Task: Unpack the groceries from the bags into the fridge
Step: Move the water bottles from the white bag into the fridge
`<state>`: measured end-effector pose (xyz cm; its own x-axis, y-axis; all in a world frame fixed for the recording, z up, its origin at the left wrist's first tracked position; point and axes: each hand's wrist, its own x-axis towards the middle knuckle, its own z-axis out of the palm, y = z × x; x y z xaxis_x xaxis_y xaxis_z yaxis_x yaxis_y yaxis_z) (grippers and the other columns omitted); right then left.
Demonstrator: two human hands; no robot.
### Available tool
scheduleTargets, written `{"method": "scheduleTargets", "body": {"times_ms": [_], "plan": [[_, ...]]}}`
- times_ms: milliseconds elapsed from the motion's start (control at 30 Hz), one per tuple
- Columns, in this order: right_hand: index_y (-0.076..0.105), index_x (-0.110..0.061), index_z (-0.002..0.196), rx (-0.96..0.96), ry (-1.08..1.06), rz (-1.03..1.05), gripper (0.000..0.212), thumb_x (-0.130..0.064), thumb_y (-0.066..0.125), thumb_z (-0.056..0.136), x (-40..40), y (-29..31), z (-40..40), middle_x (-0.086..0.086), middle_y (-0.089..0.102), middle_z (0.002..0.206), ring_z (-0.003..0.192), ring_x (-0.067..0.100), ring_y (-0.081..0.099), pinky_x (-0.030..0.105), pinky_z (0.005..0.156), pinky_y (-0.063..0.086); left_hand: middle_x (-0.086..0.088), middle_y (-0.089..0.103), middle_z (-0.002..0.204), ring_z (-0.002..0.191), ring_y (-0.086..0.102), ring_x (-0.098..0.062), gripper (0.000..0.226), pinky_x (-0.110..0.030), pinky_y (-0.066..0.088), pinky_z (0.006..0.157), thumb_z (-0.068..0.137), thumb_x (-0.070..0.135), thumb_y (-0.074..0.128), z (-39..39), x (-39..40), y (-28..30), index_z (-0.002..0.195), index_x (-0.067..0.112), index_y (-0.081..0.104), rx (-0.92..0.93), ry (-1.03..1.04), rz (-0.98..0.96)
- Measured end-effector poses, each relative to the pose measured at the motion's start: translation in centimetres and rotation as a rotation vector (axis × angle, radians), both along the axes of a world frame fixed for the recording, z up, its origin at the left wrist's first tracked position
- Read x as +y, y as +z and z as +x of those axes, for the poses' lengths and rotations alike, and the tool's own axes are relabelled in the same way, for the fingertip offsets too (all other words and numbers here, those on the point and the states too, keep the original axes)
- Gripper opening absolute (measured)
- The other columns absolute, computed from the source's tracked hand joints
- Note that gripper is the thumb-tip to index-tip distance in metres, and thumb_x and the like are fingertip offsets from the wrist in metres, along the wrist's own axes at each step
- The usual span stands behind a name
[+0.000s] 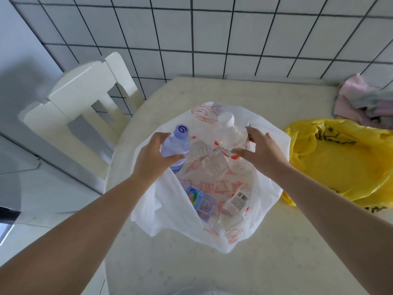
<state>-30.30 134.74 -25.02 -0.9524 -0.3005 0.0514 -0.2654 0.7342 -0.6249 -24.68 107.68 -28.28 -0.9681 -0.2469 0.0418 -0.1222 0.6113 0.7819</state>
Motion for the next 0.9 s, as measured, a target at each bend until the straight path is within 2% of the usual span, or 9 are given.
{"method": "scheduleTargets", "body": {"times_ms": [167, 267, 367, 467, 533, 633, 733, 800, 900], "plan": [[0.052, -0.021, 0.126, -0.070, -0.022, -0.239, 0.057, -0.038, 0.074, 0.076, -1.3, 1.7, 1.1, -0.007, 0.064, 0.107, 0.105, 0.016, 0.058, 0.036, 0.092, 0.046, 0.018, 0.063, 0.103, 0.096, 0.060, 0.001, 0.057, -0.026, 0.049, 0.082, 0.057, 0.051, 0.078, 1.3, 0.3, 2.4, 0.105, 0.033, 0.053, 0.136, 0.122, 0.227], [0.052, -0.022, 0.126, -0.103, 0.032, -0.363, 0.056, -0.032, 0.075, 0.076, -2.3, 3.3, 2.0, -0.008, 0.065, 0.109, 0.106, 0.013, 0.060, 0.036, 0.095, 0.047, 0.011, 0.065, 0.104, 0.098, 0.062, -0.004, 0.049, -0.023, 0.050, 0.080, 0.062, 0.035, 0.085, 2.7, 1.0, 4.6, 0.098, 0.035, 0.053, 0.222, 0.182, 0.309], [0.053, -0.027, 0.119, -0.105, 0.119, -0.435, 0.045, -0.025, 0.073, 0.079, -3.3, 5.1, 3.2, -0.014, 0.064, 0.103, 0.103, 0.008, 0.060, 0.034, 0.095, 0.047, 0.004, 0.066, 0.103, 0.086, 0.062, 0.005, 0.046, -0.010, 0.047, 0.071, 0.068, 0.016, 0.083, 4.9, 1.7, 6.5, 0.102, 0.021, 0.053, 0.301, 0.240, 0.363], [0.051, -0.034, 0.107, -0.090, 0.229, -0.496, 0.035, -0.020, 0.070, 0.082, -4.3, 6.7, 4.8, -0.019, 0.064, 0.097, 0.096, -0.005, 0.060, 0.022, 0.087, 0.047, 0.000, 0.068, 0.105, 0.091, 0.066, -0.005, 0.054, -0.015, 0.051, 0.074, 0.063, 0.022, 0.086, 8.0, 1.8, 7.9, 0.107, 0.016, 0.054, 0.328, 0.315, 0.392], [0.053, -0.032, 0.106, -0.100, 0.313, -0.513, 0.031, -0.016, 0.069, 0.083, -5.1, 7.3, 5.8, -0.013, 0.066, 0.100, 0.094, -0.005, 0.061, 0.012, 0.081, 0.047, -0.002, 0.070, 0.106, 0.092, 0.067, -0.009, 0.050, -0.017, 0.052, 0.073, 0.065, 0.020, 0.085, 10.6, 1.6, 8.4, 0.105, 0.018, 0.055, 0.350, 0.383, 0.402], [0.058, -0.021, 0.113, -0.142, 0.430, -0.511, 0.032, -0.013, 0.068, 0.083, -6.9, 7.4, 7.5, -0.003, 0.068, 0.105, 0.099, 0.005, 0.063, 0.019, 0.087, 0.050, 0.001, 0.070, 0.102, 0.093, 0.067, -0.012, 0.043, -0.014, 0.051, 0.068, 0.068, 0.016, 0.083, 15.3, 1.0, 8.6, 0.102, 0.021, 0.056, 0.365, 0.502, 0.380], [0.056, -0.015, 0.120, -0.194, 0.530, -0.525, 0.040, -0.011, 0.069, 0.082, -9.2, 6.8, 10.0, -0.005, 0.068, 0.106, 0.098, -0.001, 0.063, 0.018, 0.088, 0.050, 0.006, 0.070, 0.099, 0.091, 0.068, -0.011, 0.046, -0.016, 0.051, 0.066, 0.061, 0.020, 0.086, 20.6, 0.3, 8.1, 0.095, 0.030, 0.057, 0.364, 0.615, 0.402], [0.055, -0.020, 0.118, -0.232, 0.590, -0.511, 0.040, -0.007, 0.069, 0.082, -10.8, 6.4, 12.2, -0.011, 0.066, 0.101, 0.091, -0.011, 0.061, 0.009, 0.083, 0.047, 0.009, 0.072, 0.094, 0.085, 0.069, -0.006, 0.044, -0.024, 0.052, 0.066, 0.053, 0.033, 0.083, 24.1, -0.2, 7.8, 0.090, 0.037, 0.059, 0.336, 0.688, 0.385], [0.054, -0.032, 0.113, -0.302, 0.678, -0.466, 0.043, -0.011, 0.072, 0.080, -13.2, 5.4, 15.2, -0.015, 0.066, 0.104, 0.100, -0.005, 0.061, 0.021, 0.092, 0.048, 0.011, 0.072, 0.092, 0.087, 0.068, -0.005, 0.039, -0.026, 0.049, 0.072, 0.063, 0.024, 0.084, 28.9, -1.0, 6.7, 0.090, 0.040, 0.061, 0.302, 0.793, 0.325]]}}
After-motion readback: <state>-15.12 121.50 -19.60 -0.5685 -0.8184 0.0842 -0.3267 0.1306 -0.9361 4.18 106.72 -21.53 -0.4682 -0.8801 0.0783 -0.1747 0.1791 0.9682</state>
